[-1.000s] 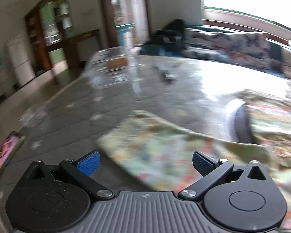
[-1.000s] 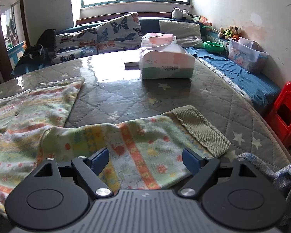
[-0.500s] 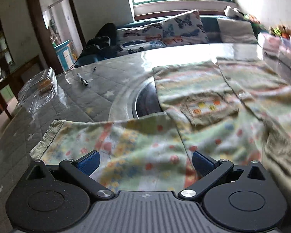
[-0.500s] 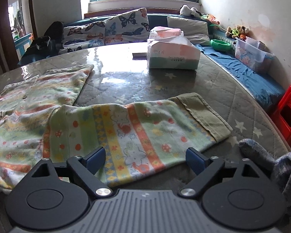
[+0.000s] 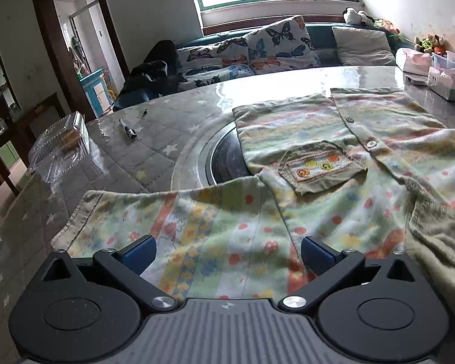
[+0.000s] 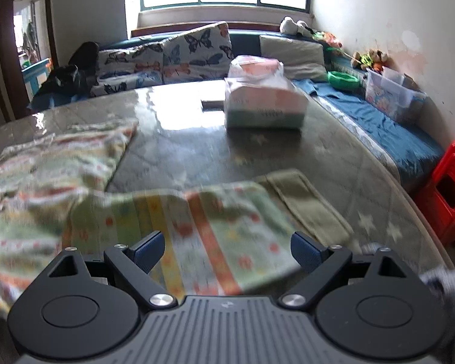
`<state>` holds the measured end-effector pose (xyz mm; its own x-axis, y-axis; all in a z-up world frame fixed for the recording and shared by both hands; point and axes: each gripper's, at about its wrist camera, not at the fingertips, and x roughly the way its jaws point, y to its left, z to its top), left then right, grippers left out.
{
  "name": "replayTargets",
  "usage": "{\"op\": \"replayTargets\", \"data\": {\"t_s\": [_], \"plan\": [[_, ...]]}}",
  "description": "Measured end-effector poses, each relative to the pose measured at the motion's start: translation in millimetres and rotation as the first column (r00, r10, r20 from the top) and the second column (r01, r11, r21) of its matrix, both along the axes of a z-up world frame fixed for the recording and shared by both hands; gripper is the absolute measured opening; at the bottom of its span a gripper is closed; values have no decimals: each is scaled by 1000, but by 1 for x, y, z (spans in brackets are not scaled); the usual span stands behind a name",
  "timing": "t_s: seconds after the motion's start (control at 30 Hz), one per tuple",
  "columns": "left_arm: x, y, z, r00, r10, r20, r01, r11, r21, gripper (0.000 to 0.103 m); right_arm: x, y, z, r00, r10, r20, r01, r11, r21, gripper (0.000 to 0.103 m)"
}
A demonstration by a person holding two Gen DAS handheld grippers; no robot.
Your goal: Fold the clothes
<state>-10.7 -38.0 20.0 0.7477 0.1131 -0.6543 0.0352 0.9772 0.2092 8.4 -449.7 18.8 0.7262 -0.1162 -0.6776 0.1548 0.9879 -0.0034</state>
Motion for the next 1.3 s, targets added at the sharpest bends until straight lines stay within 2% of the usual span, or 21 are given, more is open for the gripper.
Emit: {"op": "replayTargets", "data": {"t_s": [0.17,0.3,0.43,0.7,0.77,0.87,1.0,1.13,1.3], "plan": [[2,1,3,1000,24,-2,-24,1000,-6,103,35,5,-3,1000,27,-2,-27,1000,13,92],[2,5,2,999,41,-13,-41,999,-4,103,49,10,-10,999,36,-19,-36,999,-20,92],[3,8,2,999,52,-15,-52,999,4,103,53,-2,-16,1000,-13,-21,13,1000,7,92],[8,7,5,998,55,-9,-55,998,-1,103,40,-30,-14,994,-106,-25,106,994,-15,91],[9,5,4,999,50,-8,-50,999,-3,103,36,-34,-12,994,-108,-29,109,994,7,91],[10,2,3,999,46,-15,-46,999,-5,103,32,-25,-6,998,-67,-2,67,997,23,91],[10,-4,2,999,34,-23,-34,999,-3,103,30,10,4,996,78,37,-80,995,55,91],[9,-5,4,999,35,-15,-35,999,-2,103,40,43,1,983,181,34,-182,982,56,91],[8,-3,4,999,45,-16,-45,999,-1,103,55,53,-12,984,180,13,-180,982,50,91]]}}
